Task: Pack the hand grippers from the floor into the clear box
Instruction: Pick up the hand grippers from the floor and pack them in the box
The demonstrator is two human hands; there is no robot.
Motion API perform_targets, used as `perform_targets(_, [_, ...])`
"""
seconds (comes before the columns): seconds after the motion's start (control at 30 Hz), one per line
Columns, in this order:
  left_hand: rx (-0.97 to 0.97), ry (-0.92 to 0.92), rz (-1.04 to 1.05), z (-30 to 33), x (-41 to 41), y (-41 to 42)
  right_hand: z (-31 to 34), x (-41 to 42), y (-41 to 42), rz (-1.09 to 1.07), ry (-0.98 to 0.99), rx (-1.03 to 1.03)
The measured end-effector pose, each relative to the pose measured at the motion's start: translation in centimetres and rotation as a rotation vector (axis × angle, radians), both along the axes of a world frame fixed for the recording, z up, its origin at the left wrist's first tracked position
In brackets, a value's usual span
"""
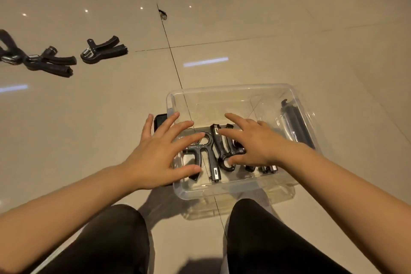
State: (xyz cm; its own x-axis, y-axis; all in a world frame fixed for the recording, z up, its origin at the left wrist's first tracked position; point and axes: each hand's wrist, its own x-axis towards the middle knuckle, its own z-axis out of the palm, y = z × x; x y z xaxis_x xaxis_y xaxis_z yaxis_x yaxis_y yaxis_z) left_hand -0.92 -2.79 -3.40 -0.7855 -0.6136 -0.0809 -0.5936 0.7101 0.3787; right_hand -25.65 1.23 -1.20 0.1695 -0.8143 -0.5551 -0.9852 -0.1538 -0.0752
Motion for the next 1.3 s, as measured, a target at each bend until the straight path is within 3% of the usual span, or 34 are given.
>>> perform_targets(0.13, [-0.038,-0.041,-0.135,10.4,1.6,-0.7,9.0,1.6,2.5,-0.061,-0.059,0.011])
perform_targets(0.27, [-0.125,-0.163,-0.087,22.5,4.6,1.2,18.0,4.9,5.0,-0.081,-0.143,-0.016])
perform_targets(0.43, [-0.287,0.011,0.049,30.5,7.9,8.4,25.5,10.4,8.6,-0.093,-0.25,-0.166])
perform_targets(0.6, [-0.134,0.255,0.27,29.9,12.5,14.8,29.1,17.0,12.3,-0.031,-0.266,-0.233])
perform_targets(0.77, [-0.172,-0.057,0.486,26.8,18.9,17.0,29.7,22.6,14.7,0.028,-0.269,-0.332])
perform_targets(0.9, [-0.118,0.136,0.609,27.6,21.3,18.3,28.0,22.9,15.3,0.027,-0.223,-0.389])
perform_targets(1.03, [-0.148,-0.001,0.669,25.9,23.3,20.2,27.4,24.6,13.8,0.096,-0.224,-0.188])
perform_targets(1.17, [-0.164,-0.058,0.788,24.8,26.6,21.7,29.1,27.8,11.4,0.172,-0.407,-0.276])
perform_targets(1.3, [-0.124,-0.108,0.887,25.0,28.8,23.6,28.2,28.9,10.1,0.241,-0.194,-0.119])
